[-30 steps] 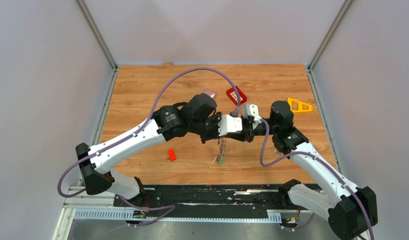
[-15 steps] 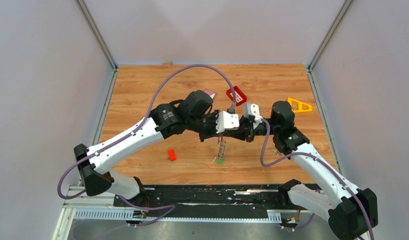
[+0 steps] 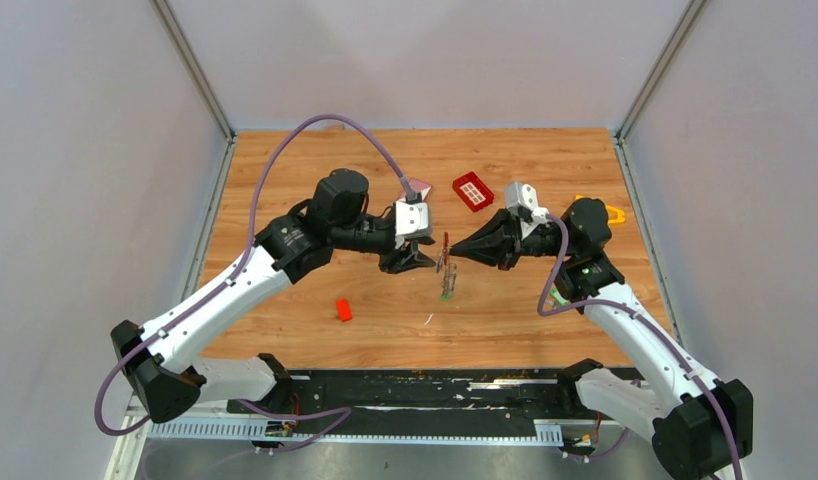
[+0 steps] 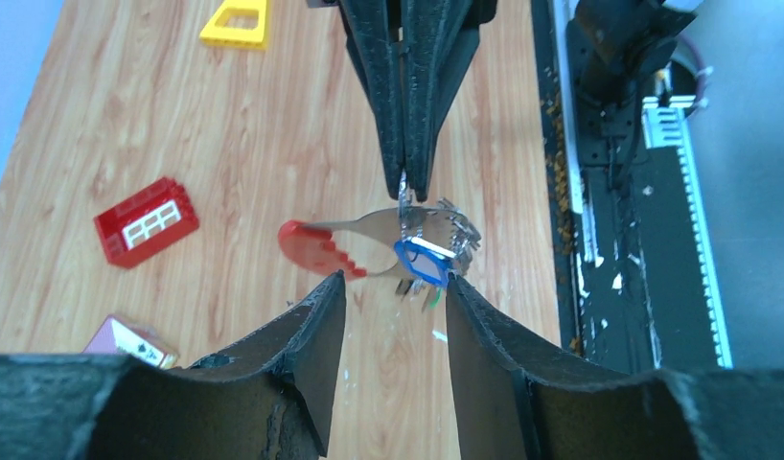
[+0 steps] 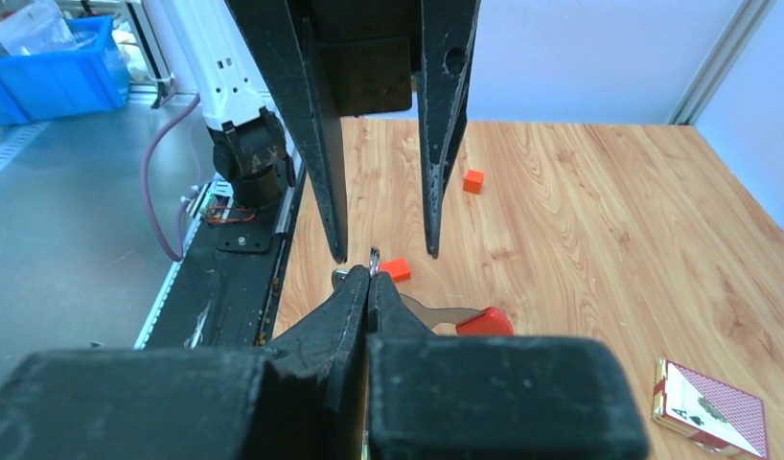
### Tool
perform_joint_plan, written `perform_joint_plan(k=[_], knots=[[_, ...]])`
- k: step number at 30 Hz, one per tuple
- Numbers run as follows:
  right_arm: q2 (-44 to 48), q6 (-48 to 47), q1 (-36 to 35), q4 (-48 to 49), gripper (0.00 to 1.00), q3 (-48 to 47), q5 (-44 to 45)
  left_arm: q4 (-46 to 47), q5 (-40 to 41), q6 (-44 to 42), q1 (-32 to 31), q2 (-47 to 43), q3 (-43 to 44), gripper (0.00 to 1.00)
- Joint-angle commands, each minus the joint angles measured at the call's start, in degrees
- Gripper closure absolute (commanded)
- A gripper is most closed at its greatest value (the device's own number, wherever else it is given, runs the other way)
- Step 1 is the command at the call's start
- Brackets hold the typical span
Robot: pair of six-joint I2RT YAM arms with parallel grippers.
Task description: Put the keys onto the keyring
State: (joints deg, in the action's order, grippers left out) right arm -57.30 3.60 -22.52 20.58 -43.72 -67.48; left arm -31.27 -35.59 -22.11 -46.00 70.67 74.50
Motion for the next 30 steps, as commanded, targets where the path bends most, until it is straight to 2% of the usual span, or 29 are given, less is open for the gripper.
perform_joint_plan(k=[1,4,9,14,17,21,23,30], knots=[[0.00,6.93,0.29,9.65,1.00,-0.31,-1.95,12.50,-5.98,5.92,0.29,-2.42,-3.19,0.49],[0.16,7.15,0.38,10.10,1.00,0.04,-1.87,13.41,-7.47,6.99,0.29,-2.25,-3.71,0.51],[0.12,6.44,0.42,9.27,1.00,0.15,-1.64,12.74,-7.85,7.16,0.27,-1.85,-4.02,0.61],[0.34,4.70,0.38,7.59,1.00,0.39,-1.42,12.59,-7.60,6.90,0.25,-1.72,-4.06,0.76],[0.47,4.74,0.38,7.46,1.00,0.27,-1.42,11.83,-7.76,6.54,0.29,-0.83,-3.75,0.88],[0.74,4.47,0.46,7.22,1.00,0.32,-1.36,10.51,-7.57,5.23,0.29,0.02,-4.07,0.98],[0.83,4.39,0.47,7.16,1.00,0.31,-1.34,10.47,-7.25,5.12,0.29,0.30,-4.52,1.00],[0.70,3.49,0.50,6.36,1.00,0.35,-0.85,11.24,-6.67,6.14,0.29,1.89,-4.27,0.99]])
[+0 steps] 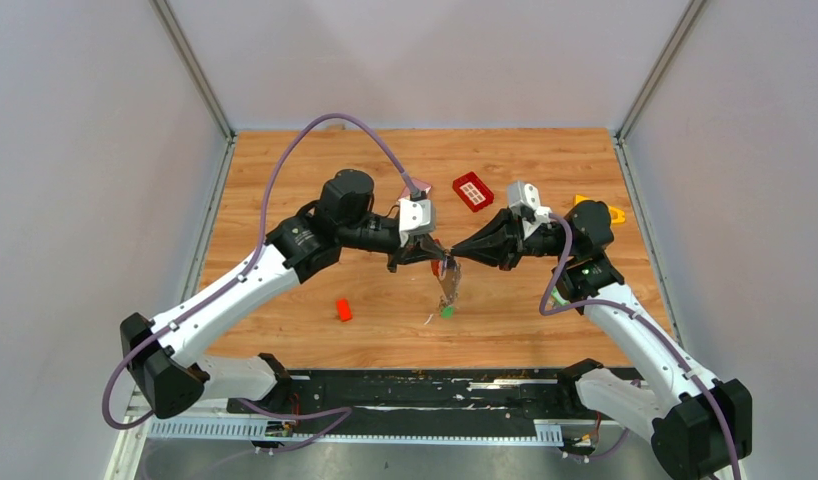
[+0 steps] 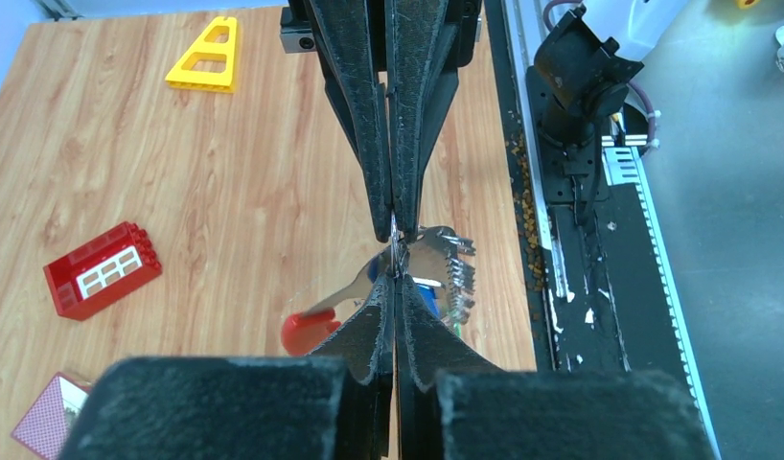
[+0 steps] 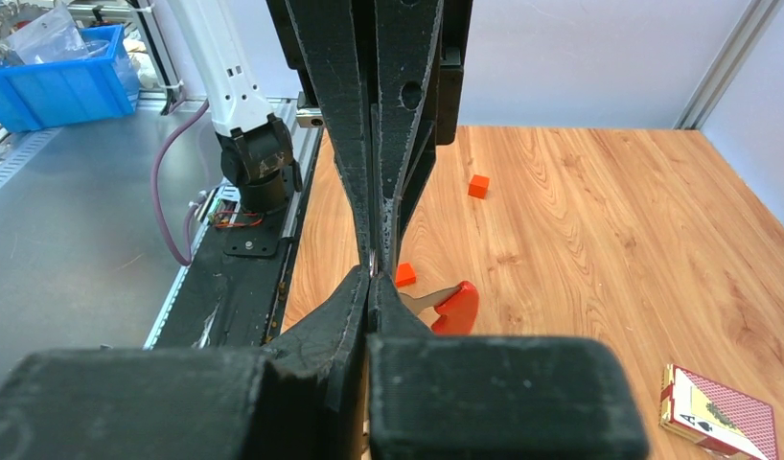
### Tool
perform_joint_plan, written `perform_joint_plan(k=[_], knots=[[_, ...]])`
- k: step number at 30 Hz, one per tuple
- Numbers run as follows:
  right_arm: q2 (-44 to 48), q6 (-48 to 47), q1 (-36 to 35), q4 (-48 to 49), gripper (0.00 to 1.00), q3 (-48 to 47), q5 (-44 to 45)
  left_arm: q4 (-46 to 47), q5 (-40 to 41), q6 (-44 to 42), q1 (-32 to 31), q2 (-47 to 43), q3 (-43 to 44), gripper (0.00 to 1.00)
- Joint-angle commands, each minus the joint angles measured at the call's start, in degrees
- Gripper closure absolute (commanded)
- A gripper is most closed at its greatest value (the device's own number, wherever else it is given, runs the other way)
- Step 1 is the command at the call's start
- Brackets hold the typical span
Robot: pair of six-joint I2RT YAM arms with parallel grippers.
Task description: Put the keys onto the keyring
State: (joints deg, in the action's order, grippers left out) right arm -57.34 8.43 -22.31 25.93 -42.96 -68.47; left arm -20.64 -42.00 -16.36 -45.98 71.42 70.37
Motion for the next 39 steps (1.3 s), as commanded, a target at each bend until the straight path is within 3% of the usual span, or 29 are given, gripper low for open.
perform_joint_plan(k=[1,7,16,30,39], knots=[[0.75,-1.45,0.30,0.78,1.00,-0.38,0.16,0.62,-0.40,0.53,0.23,1.41,0.12,0.97],[1.21,-4.84,0.26,-2.88,1.00,-0.48,0.67,-1.61,0.22,-1.25,0.27,1.02,2.05,0.74],[1.47,-8.00,0.24,-5.81,1.00,-0.68,1.49,-3.06,0.21,-3.32,0.25,-1.75,3.37,0.63],[1.77,-8.07,0.26,-5.89,1.00,-0.63,1.23,-1.19,-0.80,-0.60,0.26,2.57,5.22,0.64],[1.62,-8.18,0.21,-5.89,1.00,-0.41,1.54,0.08,-1.83,1.11,0.27,3.26,5.15,0.79]])
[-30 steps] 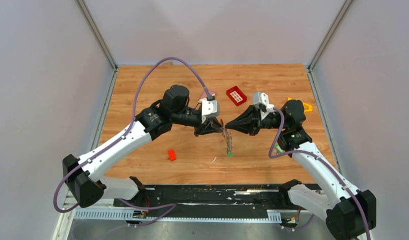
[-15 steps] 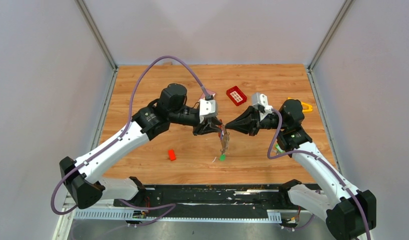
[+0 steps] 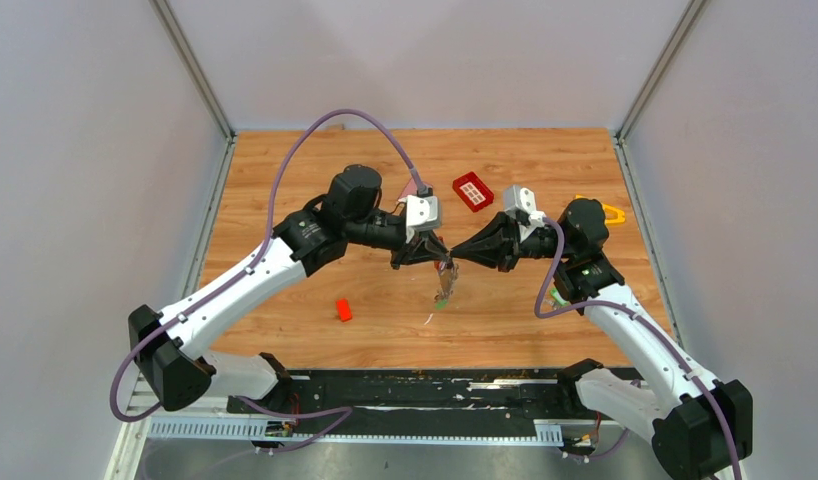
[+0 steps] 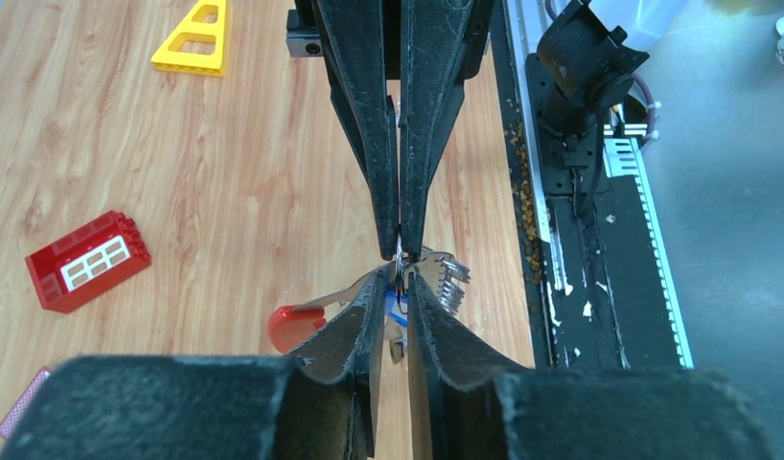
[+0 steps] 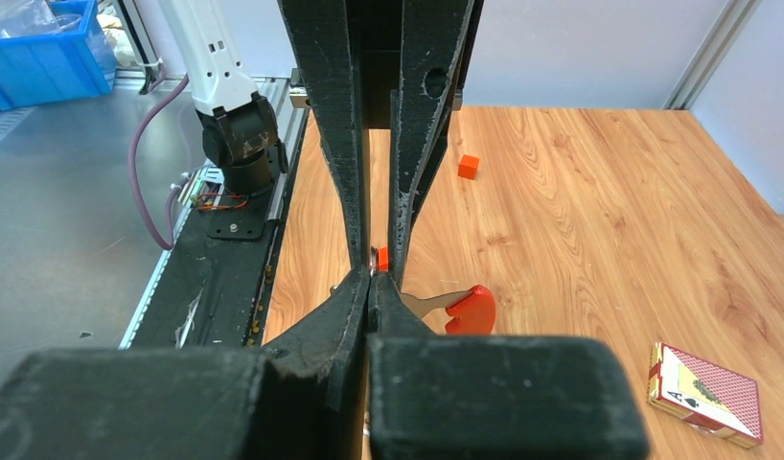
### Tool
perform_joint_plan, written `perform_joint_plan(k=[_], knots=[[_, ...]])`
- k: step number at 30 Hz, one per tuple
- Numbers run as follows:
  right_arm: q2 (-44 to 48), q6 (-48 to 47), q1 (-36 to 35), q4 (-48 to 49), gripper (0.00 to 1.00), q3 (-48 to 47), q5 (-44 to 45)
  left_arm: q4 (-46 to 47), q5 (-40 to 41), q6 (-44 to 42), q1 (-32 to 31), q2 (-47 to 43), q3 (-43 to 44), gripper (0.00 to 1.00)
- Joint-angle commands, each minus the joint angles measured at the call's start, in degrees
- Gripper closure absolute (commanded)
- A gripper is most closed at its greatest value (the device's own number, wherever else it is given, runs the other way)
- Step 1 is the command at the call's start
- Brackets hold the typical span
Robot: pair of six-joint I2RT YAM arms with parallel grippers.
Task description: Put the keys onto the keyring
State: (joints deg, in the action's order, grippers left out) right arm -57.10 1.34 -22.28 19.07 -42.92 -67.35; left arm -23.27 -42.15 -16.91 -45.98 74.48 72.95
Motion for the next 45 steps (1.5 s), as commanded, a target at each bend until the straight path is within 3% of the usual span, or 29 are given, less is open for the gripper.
perform_joint_plan(k=[1,6,10,15,22,27,35,45], knots=[[1.30,-1.09,0.22,0.92,1.00,-0.42,0.51,2.76,-1.86,1.89,0.26,0.37,2.73,0.81],[1.21,-2.36,0.25,-0.14,1.00,-0.49,0.93,2.84,-2.47,2.71,0.27,0.89,3.26,0.88],[1.32,-3.06,0.17,-0.54,1.00,-0.47,1.21,2.76,-2.37,2.69,0.22,0.66,2.98,1.00],[2.20,-6.22,0.22,-4.24,0.99,-1.02,2.71,-2.71,1.54,-1.82,0.19,-0.61,3.78,1.00],[4.81,-18.00,0.13,-15.82,0.68,-2.92,6.25,-24.66,23.55,-14.90,-8.20,3.02,15.47,1.00],[4.60,-17.45,0.20,-14.80,0.60,-2.43,3.91,-31.77,32.97,-14.84,-12.64,6.88,22.82,1.00],[3.81,-12.36,-0.32,-8.06,0.63,-0.21,0.62,-36.72,38.70,-12.70,-16.39,12.33,29.43,1.00],[2.10,-9.81,-1.01,-4.13,0.68,1.94,0.37,-35.60,34.96,-9.69,-16.55,12.89,30.28,1.00]])
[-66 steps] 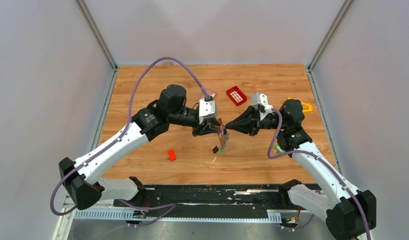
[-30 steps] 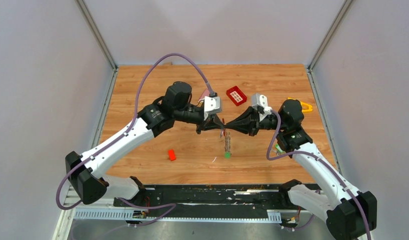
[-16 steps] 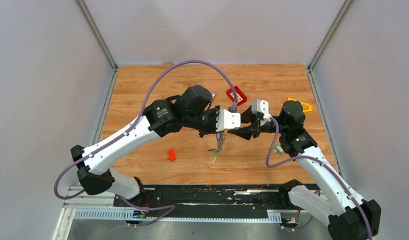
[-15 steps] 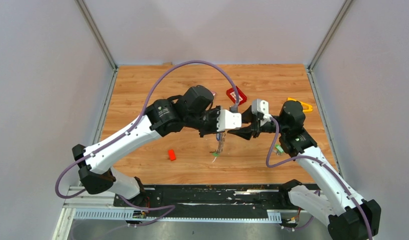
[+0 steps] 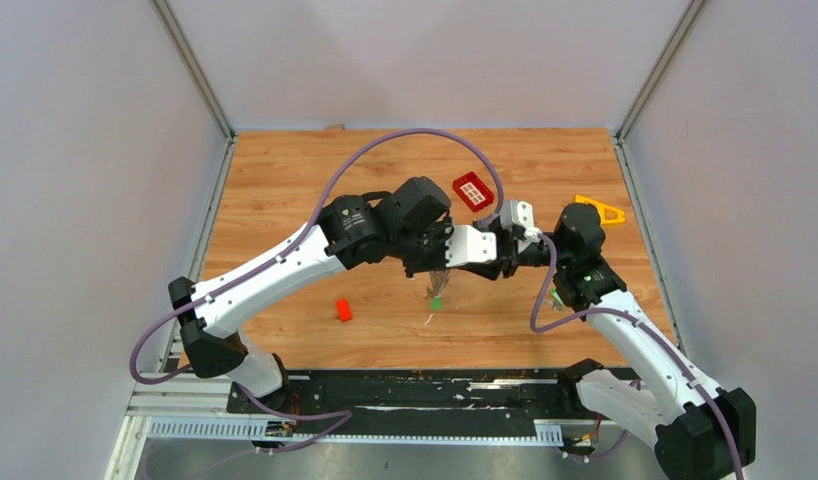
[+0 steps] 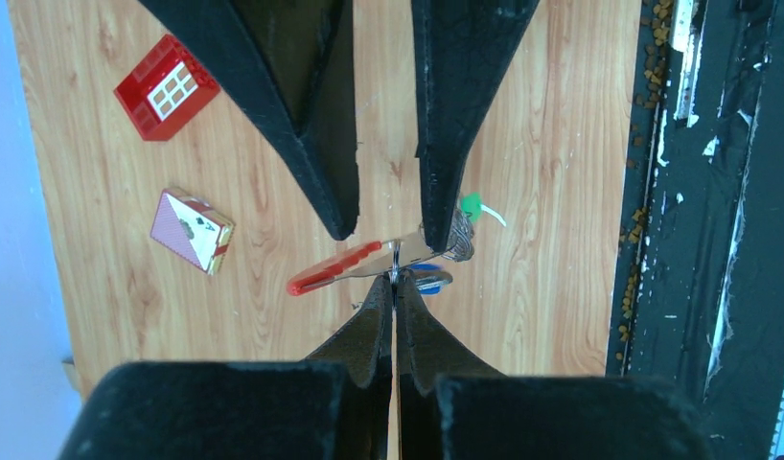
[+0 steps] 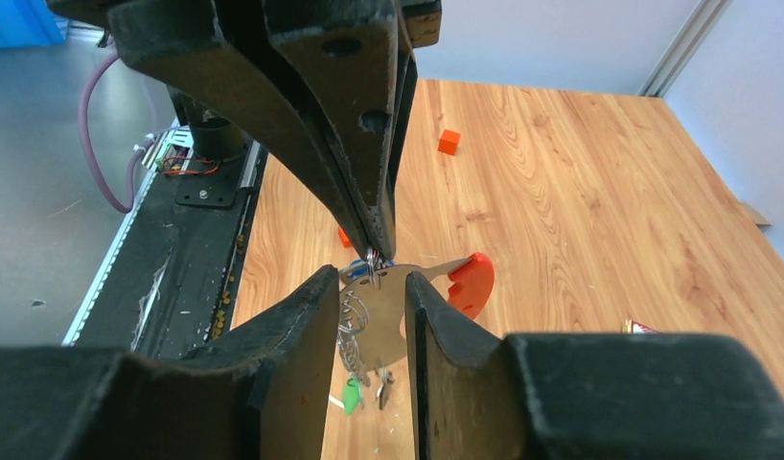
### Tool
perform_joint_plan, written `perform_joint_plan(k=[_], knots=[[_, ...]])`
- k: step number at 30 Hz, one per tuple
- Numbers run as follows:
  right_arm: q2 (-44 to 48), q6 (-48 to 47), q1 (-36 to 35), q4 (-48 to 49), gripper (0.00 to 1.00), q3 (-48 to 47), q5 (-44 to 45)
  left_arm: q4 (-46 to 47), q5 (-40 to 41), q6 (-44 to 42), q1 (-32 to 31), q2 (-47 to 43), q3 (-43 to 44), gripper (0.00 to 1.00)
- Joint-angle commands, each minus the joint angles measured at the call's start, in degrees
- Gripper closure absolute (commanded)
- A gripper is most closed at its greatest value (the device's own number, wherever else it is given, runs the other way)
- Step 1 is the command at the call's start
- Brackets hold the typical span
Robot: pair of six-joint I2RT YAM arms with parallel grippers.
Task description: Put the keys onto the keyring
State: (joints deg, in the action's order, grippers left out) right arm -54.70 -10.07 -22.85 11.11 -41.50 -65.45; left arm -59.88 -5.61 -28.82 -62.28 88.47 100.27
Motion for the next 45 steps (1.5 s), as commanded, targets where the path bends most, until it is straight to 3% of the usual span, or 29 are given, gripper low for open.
perform_joint_plan(k=[1,30,35,39,45], knots=[[-0.36,1.62,-0.48,3.90,0.68,0.54,-1.48,1.14,-1.86,2.48,-0.25,-1.12,3.00,1.00],[-2.21,1.89,-1.71,4.09,0.80,0.63,-1.85,4.54,-3.46,3.76,-0.30,-2.71,0.12,1.00],[-2.09,1.89,-1.76,3.89,0.88,0.45,-1.62,4.64,-3.59,3.67,-0.30,-2.81,-0.27,1.00],[-1.83,1.69,-1.75,3.64,1.00,0.25,-1.06,4.96,-3.54,3.44,-0.28,-3.07,-1.13,1.00],[-0.90,-0.28,-1.45,1.26,1.00,-0.62,0.04,6.26,-5.03,2.09,1.30,-5.27,-4.11,1.00]])
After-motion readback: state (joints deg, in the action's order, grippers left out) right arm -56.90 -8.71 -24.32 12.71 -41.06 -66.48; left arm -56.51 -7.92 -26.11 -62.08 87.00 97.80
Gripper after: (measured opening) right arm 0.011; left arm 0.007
